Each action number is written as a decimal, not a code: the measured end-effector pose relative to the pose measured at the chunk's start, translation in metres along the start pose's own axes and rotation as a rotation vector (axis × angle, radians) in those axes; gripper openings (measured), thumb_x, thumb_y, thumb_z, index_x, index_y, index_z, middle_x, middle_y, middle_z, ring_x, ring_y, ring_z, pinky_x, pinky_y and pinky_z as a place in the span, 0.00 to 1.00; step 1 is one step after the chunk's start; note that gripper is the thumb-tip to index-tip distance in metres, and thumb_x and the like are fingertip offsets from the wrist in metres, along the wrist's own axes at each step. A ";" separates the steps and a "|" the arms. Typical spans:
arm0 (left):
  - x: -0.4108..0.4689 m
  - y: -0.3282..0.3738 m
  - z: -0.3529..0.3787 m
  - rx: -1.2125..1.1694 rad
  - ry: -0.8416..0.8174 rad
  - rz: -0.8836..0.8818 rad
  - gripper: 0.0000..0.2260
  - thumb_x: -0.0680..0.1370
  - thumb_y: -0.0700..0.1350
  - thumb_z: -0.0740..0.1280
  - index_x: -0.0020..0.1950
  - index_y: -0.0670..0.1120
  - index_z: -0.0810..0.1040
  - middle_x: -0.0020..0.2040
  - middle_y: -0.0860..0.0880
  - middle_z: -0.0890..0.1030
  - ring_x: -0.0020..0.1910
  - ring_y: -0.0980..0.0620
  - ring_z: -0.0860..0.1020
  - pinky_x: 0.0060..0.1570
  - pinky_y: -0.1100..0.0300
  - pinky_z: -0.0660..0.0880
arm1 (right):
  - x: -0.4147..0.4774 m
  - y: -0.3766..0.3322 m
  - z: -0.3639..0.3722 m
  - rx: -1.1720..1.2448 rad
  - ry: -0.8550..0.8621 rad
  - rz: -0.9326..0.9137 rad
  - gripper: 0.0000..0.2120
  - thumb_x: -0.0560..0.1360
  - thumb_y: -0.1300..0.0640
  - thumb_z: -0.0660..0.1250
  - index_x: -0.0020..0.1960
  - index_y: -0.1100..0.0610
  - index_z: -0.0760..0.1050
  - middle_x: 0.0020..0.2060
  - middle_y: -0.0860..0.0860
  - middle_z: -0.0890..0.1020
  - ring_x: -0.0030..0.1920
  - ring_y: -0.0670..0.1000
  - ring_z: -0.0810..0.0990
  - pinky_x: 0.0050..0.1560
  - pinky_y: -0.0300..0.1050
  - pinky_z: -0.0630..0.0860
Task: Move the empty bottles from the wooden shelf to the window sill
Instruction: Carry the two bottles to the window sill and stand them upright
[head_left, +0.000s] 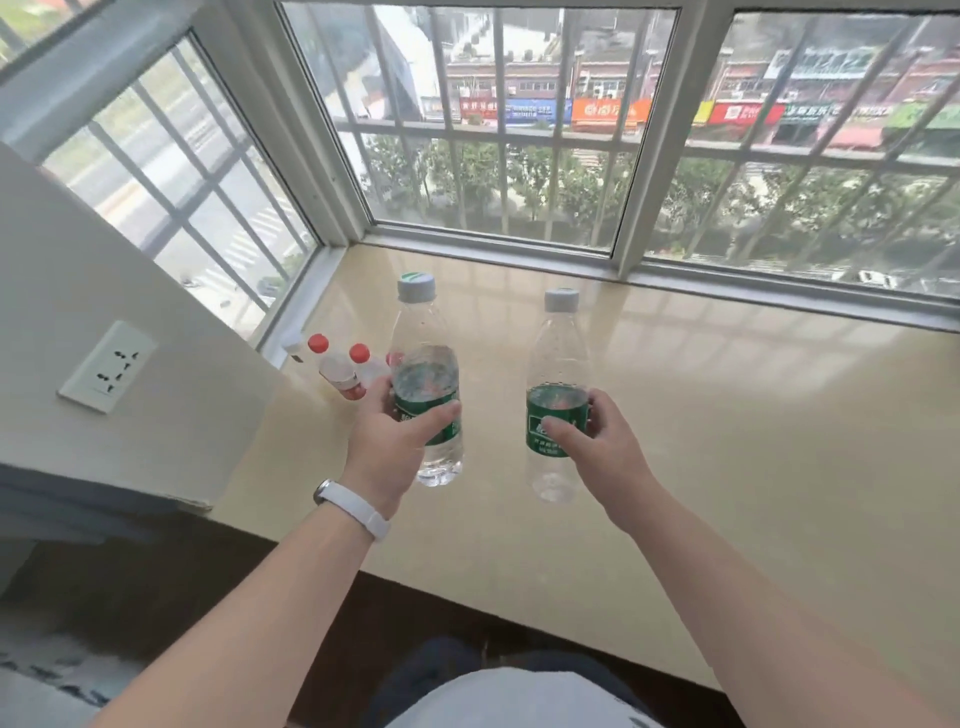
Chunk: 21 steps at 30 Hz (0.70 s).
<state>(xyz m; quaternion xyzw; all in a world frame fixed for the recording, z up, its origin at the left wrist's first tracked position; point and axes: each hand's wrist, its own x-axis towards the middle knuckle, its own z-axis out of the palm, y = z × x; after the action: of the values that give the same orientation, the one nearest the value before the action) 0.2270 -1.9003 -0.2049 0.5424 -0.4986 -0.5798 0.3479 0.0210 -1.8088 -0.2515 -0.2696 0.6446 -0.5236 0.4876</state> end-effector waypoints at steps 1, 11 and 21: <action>0.002 0.000 0.002 0.009 0.009 0.005 0.23 0.70 0.40 0.79 0.62 0.49 0.79 0.55 0.50 0.85 0.55 0.52 0.84 0.53 0.57 0.79 | 0.004 0.001 0.000 -0.007 -0.004 0.003 0.19 0.65 0.47 0.73 0.55 0.45 0.76 0.52 0.49 0.83 0.55 0.51 0.81 0.52 0.45 0.77; 0.047 -0.009 0.004 0.147 0.011 0.002 0.23 0.70 0.41 0.80 0.62 0.49 0.77 0.55 0.51 0.85 0.54 0.54 0.83 0.56 0.55 0.79 | 0.031 0.006 0.012 -0.074 0.021 0.012 0.16 0.72 0.57 0.74 0.55 0.42 0.76 0.51 0.41 0.83 0.55 0.41 0.78 0.51 0.38 0.74; 0.124 -0.085 0.002 0.208 -0.159 -0.077 0.26 0.69 0.42 0.80 0.63 0.46 0.75 0.55 0.51 0.84 0.52 0.58 0.83 0.53 0.60 0.78 | 0.079 0.067 0.043 -0.204 0.191 0.075 0.19 0.69 0.52 0.75 0.58 0.47 0.74 0.50 0.40 0.81 0.55 0.42 0.79 0.59 0.50 0.78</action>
<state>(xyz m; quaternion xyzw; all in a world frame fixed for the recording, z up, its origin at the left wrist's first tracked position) 0.2153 -1.9945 -0.3210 0.5467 -0.5608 -0.5790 0.2268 0.0408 -1.8736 -0.3401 -0.2423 0.7476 -0.4600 0.4131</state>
